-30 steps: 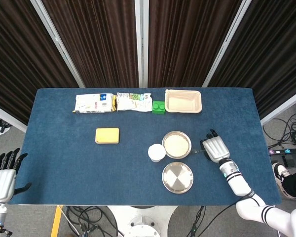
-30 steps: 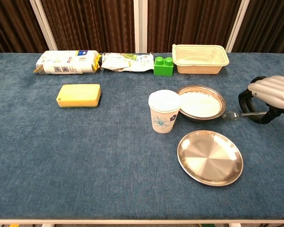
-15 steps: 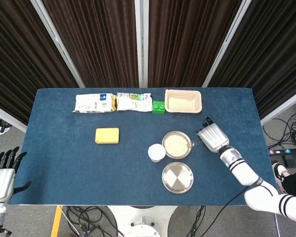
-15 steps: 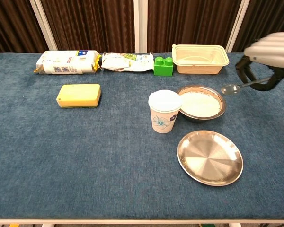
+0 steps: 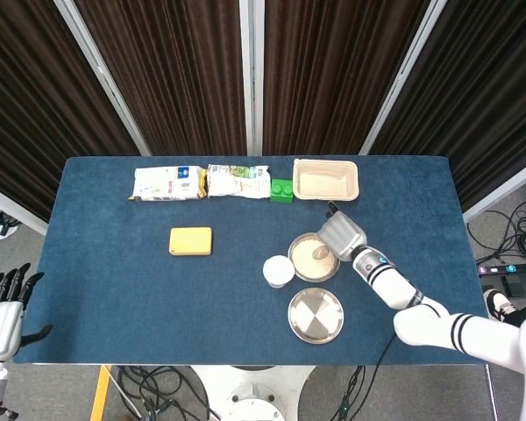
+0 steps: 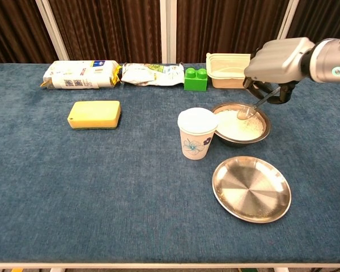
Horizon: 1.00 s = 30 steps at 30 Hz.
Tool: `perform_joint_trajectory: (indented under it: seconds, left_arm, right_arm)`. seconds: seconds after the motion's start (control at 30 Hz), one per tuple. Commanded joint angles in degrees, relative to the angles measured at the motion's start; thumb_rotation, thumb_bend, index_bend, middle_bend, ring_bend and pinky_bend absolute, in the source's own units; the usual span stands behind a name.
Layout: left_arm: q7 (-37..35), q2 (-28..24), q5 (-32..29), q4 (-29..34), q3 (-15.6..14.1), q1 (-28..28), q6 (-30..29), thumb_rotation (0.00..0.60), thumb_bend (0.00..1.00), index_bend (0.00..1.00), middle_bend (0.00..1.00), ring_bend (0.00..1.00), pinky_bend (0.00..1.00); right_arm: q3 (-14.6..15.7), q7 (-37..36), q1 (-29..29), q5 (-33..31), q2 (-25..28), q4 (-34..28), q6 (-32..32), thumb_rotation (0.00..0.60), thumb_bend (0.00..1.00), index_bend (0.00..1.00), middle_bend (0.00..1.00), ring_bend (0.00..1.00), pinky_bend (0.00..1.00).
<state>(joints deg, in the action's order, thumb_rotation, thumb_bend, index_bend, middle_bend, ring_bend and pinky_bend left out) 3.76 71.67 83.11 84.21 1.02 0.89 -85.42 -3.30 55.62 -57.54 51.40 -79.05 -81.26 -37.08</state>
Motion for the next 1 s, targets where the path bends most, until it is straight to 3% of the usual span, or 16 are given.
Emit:
perform_joint_trajectory:
  seconds: [0.03,0.2,0.5,0.73,1.0]
  left_arm:
    - [-0.3,0.1,0.0,-0.3,0.0,0.0,0.1,0.600,0.12,0.22,0.14,0.07,0.05]
    - [-0.8,0.3,-0.1,-0.8,0.0,0.0,0.2,0.600,0.12,0.22,0.14,0.07,0.05]
    - [-1.1,0.5,-0.4,-1.0,-0.1,-0.3,0.4,0.600,0.12,0.22,0.14,0.07,0.05]
    - [-1.3,0.7,-0.2,-1.3,-0.3,-0.5,0.3,0.600,0.12,0.22,0.14,0.07,0.05]
    - [-1.4,0.6,-0.2,-1.2,-0.2,-0.6,0.2,0.600,0.12,0.22,0.14,0.07,0.05]
  right_arm:
    - [2.7,4.1,-2.9,-3.7,-2.1,1.2,-1.1,0.600,0.33,0.60,0.57,0.25,0.12]
    - [4.9,6.9,-5.0,-6.2,-4.2,1.7,-2.7,0.600,0.33,0.60,0.57,0.26,0.12]
    - [6.5,5.7,-6.8,-7.0,-5.9,1.8,-3.4,0.600,0.33,0.60,0.58,0.26,0.12]
    - [7.4,1.9,-6.1,-5.2,-6.8,2.2,-4.0,0.600,0.33,0.61,0.58,0.27,0.12]
    - [6.2,-6.7,-3.4,-2.1,-5.4,2.2,-5.6,0.600,0.33,0.62,0.58,0.27,0.12]
